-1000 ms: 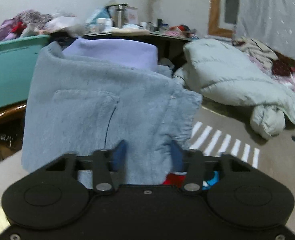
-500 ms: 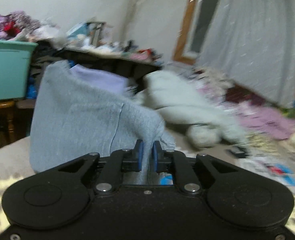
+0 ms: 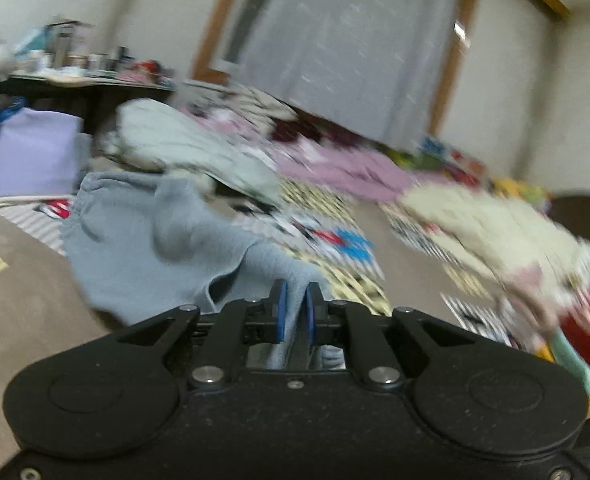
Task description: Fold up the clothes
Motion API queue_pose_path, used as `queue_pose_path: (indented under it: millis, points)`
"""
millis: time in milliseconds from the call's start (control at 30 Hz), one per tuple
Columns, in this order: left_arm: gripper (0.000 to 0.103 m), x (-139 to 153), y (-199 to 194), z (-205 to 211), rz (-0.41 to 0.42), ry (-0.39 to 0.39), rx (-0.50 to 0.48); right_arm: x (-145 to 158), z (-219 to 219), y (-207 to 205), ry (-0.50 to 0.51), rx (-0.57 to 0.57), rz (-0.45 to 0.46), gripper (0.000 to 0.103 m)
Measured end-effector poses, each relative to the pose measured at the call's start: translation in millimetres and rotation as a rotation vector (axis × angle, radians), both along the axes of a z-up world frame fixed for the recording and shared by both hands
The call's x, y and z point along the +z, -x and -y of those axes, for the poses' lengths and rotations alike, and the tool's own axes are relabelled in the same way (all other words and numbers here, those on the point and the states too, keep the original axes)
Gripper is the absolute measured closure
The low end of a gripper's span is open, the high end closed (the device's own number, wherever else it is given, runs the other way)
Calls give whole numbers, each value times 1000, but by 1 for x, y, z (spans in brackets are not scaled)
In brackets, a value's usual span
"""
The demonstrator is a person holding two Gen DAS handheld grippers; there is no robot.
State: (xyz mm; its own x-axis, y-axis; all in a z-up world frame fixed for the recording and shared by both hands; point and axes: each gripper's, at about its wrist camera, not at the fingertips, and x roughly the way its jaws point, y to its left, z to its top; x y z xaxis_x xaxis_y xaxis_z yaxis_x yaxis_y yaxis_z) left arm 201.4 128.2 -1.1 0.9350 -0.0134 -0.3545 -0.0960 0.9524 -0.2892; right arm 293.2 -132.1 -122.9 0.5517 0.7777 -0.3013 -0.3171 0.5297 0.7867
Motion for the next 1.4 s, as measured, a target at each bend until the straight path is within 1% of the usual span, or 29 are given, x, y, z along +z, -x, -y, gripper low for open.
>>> queue_pose_path:
  millis: [33, 100, 200, 267, 333, 400, 533, 633, 700, 800, 900, 933, 967, 1000, 1033, 1067, 1100, 1167, 1267, 1300, 1400]
  points:
    - [96, -4, 5, 18, -20, -1, -23, 5, 19, 18, 23, -7, 3, 0]
    - [96, -13, 11, 41, -57, -3, -44, 11, 60, 51, 38, -25, 3, 0]
    - [96, -23, 26, 64, -85, 10, -75, 17, 114, 94, 46, -82, -19, 0]
    - [96, -27, 37, 74, -94, 22, -99, 21, 143, 117, 49, -118, -6, 0]
    - [96, -30, 44, 86, -104, 33, -128, 22, 163, 132, 47, -149, 5, 0]
    - [96, -35, 54, 102, -117, 22, -161, 18, 177, 142, 36, -159, 1, 0]
    - [96, -44, 63, 137, -152, 41, -228, 8, 198, 154, -15, -175, -6, 0]
    - [96, -51, 67, 170, -172, 52, -300, -4, 211, 159, -68, -215, -35, 0]
    - [96, -55, 68, 189, -186, 64, -342, -10, 221, 163, -99, -248, -35, 0]
    - [96, -60, 67, 217, -204, 83, -407, -13, 238, 172, -94, -311, -13, 0]
    - [95, -66, 65, 241, -228, 76, -474, -16, 252, 175, -97, -386, -3, 0]
    - [95, -68, 63, 245, -241, 83, -510, -17, 254, 175, -97, -401, -1, 0]
    - [93, -71, 61, 249, -254, 90, -546, -18, 256, 174, -97, -415, 1, 0]
    - [90, -72, 64, 250, -252, 94, -561, -20, 258, 174, -97, -430, 2, 0]
    - [70, -72, 66, 250, -250, 99, -574, -21, 259, 173, -97, -444, 4, 1]
    - [54, -71, 70, 247, -241, 92, -570, -22, 258, 173, -88, -452, 14, 0]
    - [54, -70, 73, 243, -232, 84, -566, -22, 256, 173, -79, -459, 24, 0]
    - [54, -68, 75, 224, -229, 100, -535, -19, 252, 173, -45, -461, 58, 0]
    - [54, -66, 78, 186, -228, 101, -454, -8, 240, 176, 54, -443, 141, 0]
    - [54, -65, 79, 172, -228, 101, -423, -3, 234, 177, 94, -427, 172, 0]
    - [49, -66, 85, 119, -224, 109, -303, 13, 209, 186, 260, -352, 287, 0]
